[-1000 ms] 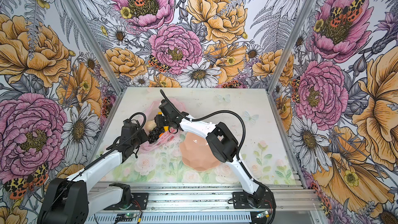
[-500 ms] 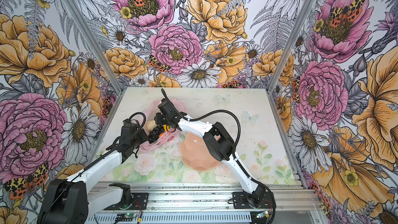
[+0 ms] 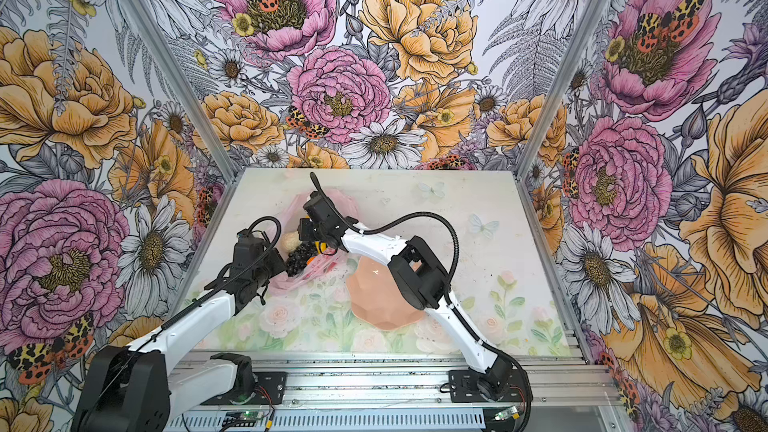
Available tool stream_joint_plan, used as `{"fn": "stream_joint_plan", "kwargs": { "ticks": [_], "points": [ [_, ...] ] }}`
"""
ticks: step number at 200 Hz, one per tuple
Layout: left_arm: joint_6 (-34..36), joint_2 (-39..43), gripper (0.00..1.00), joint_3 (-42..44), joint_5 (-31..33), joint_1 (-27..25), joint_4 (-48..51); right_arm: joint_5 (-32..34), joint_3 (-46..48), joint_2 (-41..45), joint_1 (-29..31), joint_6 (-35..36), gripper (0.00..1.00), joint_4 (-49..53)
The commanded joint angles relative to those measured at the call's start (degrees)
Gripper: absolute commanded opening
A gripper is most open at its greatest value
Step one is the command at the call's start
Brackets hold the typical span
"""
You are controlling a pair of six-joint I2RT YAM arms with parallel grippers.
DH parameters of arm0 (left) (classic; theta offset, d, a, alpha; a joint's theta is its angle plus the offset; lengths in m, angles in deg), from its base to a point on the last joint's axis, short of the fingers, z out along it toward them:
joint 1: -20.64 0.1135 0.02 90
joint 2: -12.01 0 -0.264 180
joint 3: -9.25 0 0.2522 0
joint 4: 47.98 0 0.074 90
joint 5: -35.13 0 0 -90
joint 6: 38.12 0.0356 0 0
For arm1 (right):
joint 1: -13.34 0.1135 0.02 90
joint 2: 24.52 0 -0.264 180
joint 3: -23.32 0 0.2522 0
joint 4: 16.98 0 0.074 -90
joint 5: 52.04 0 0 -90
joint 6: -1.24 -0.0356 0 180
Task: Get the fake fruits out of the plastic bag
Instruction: 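Close the right gripper on the cream garlic bulb inside the bag, then lift the garlic bulb out of the bag with the right gripper over the pink bowl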
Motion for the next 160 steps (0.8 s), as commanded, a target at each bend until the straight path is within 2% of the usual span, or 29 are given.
{"fn": "stream_joint_plan", "kwargs": {
  "ticks": [1,18,52,112,160],
  "points": [
    [-0.1,1.1,0.00,0.6,-0.9,0.4,-0.8,-0.6,-1.9,-1.2,-0.4,-0.1,0.21,-0.8],
    [-0.1,1.1,0.00,0.6,-1.0,0.4,-0.8,-0.9,-2.0,-1.2,-0.4,-0.1,0.17,-0.8],
    [-0.2,1.0,0.00,0.5,-1.0,0.4,-0.8,-0.9,-1.9,-0.5,-0.2,0.3,0.00,-0.8],
    [-0.2,1.0,0.00,0.5,-0.6,0.4,-0.7,0.3,-1.7,2.7,0.6,3.4,0.00,-0.6],
    [-0.4,1.7,0.00,0.9,0.0,0.5,-0.6,2.9,1.0,8.6,1.9,8.3,0.00,-0.4]
  ]
}}
